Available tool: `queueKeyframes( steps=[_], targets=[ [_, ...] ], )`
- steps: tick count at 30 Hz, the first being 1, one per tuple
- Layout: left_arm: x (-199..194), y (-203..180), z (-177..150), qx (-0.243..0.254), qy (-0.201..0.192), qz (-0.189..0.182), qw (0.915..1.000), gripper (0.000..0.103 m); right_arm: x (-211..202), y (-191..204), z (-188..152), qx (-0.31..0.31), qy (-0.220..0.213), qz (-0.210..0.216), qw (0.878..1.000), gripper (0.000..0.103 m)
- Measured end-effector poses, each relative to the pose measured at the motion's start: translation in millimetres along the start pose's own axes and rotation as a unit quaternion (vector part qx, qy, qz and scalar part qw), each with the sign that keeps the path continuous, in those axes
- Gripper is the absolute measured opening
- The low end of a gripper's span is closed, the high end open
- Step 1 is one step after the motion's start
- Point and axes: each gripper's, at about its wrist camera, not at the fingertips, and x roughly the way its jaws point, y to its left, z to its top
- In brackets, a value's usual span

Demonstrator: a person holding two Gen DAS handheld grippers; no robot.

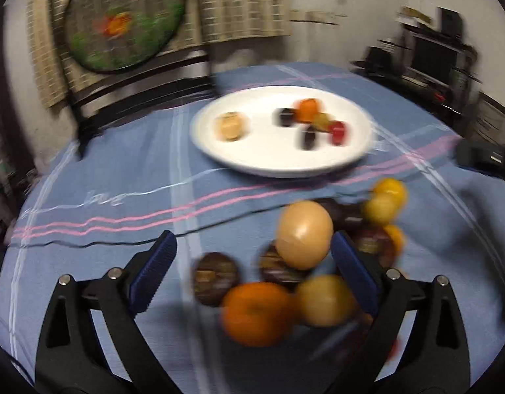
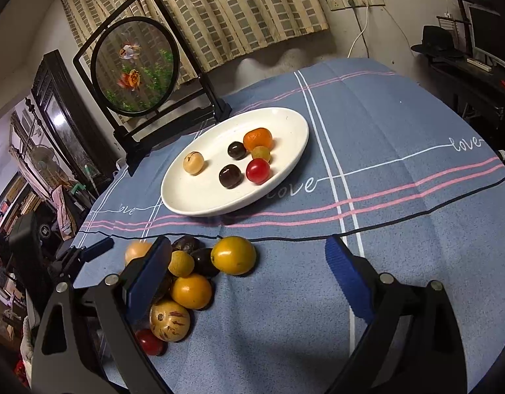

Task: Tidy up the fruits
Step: 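Grasp another tan round fruit with the left tool and lift it toward the plate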

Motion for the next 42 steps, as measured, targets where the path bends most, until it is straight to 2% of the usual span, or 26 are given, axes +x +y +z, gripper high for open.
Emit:
queueKeyframes(
  steps=[1,2,4,8,12,15,20,23,26,32,34,38,42],
  targets=[
    [0.6,4.5,-0.4,-0.005,0.000,0.013,0.9999,0.096,-0.4,-0.2,-0.1,0.000,-0.001,0.001,1.000,0.095],
    [-0.1,7.6,-0.6,-0.009,-0.002,0.010,0.9999,0.095,-0.2,-0.3,-0.1,0.001,-0.001,0.002,1.000,0.095],
    [-3.5,5.4,-0.6,-0.010,-0.007,-0.027,0.9996,0.095,0.1,0.4,-0.5,0.000,0.000,0.005,1.000,0.095],
    [9.8,-1.3,-2.2,0.020,0.007,-0.007,0.9997,0.095,2.4,1.5,-1.5,-0.003,0.004,0.004,1.000,0.095],
    [13.4,35.8,8.9,-0.040,0.005,-0.009,0.9992,0.095,3.9,-0.7,-2.2,0.001,0.008,0.001,1.000,0.095],
    [29.0,66.5,20.5,-0.074,0.011,0.018,0.9971,0.095,6.2,0.1,-2.9,0.003,0.015,0.002,1.000,0.095],
    [63.4,93.4,31.2,-0.085,0.027,0.061,0.9942,0.095,11.5,0.1,-5.2,-0.001,0.025,-0.007,1.000,0.095],
    [80.3,106.4,33.0,-0.110,0.042,0.047,0.9919,0.090,13.8,-0.9,-5.9,0.000,0.030,-0.008,1.000,0.095],
    [88.2,108.5,39.2,-0.119,0.038,0.036,0.9915,0.090,15.7,0.2,-6.5,-0.003,0.035,-0.009,0.999,0.095],
    [102.1,103.5,43.1,-0.123,0.057,0.005,0.9908,0.088,20.8,0.7,-7.5,-0.008,0.046,-0.014,0.999,0.095],
    [101.6,101.9,42.6,-0.119,0.059,0.007,0.9911,0.087,20.1,0.6,-7.6,-0.008,0.045,-0.014,0.999,0.095],
    [103.1,96.0,40.7,-0.106,0.069,0.004,0.9919,0.072,17.9,3.4,-7.6,-0.014,0.042,-0.010,0.999,0.095],
    [108.0,92.6,41.1,-0.099,0.079,-0.002,0.9919,0.063,18.2,4.2,-7.3,-0.016,0.041,-0.010,0.999,0.095]
  ],
)
